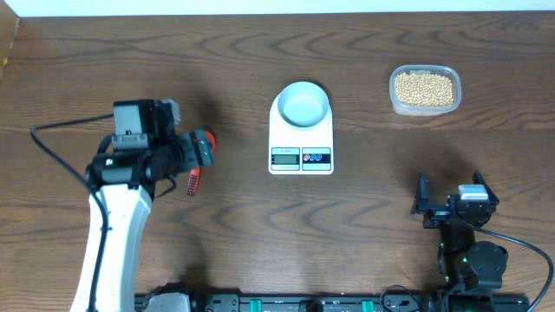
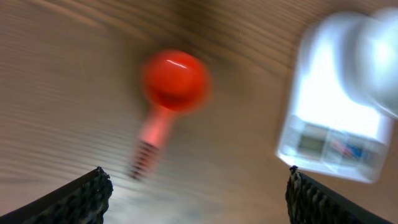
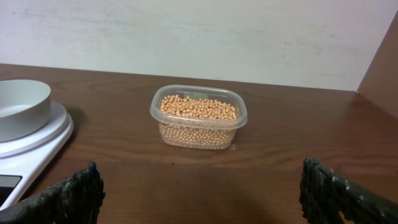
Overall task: Scoop item into bowl and weigh 50g on scale
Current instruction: 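Move the left gripper to the red scoop and grasp its handle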
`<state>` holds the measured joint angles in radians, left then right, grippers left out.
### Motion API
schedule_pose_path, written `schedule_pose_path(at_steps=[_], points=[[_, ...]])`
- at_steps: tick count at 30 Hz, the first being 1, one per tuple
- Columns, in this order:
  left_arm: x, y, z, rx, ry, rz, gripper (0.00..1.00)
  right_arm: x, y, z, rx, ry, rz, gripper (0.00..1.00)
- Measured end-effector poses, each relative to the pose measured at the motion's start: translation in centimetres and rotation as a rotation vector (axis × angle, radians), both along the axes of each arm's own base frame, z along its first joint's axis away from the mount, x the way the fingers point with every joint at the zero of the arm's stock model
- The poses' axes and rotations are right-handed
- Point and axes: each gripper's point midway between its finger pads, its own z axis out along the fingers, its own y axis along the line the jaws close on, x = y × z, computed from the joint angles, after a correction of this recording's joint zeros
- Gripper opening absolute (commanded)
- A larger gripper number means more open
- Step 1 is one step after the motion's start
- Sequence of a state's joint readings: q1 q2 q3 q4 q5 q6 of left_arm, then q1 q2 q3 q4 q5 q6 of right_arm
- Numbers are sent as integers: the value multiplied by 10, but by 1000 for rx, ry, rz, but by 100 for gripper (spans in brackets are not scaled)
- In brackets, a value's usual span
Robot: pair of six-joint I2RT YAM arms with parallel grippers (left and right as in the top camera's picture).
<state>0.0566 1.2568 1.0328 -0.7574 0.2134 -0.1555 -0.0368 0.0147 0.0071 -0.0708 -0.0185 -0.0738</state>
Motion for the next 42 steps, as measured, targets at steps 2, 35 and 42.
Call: schedule_pose_path(at_steps=[2,35,42], points=[[7,18,-9,81,16,60,92,0,0,0,0,0,0,99],[70,43,-153,170,190,152,26,0,0,0,0,0,0,99],[72,40,-153,138,184,169,7,0,0,0,0,0,0,99]])
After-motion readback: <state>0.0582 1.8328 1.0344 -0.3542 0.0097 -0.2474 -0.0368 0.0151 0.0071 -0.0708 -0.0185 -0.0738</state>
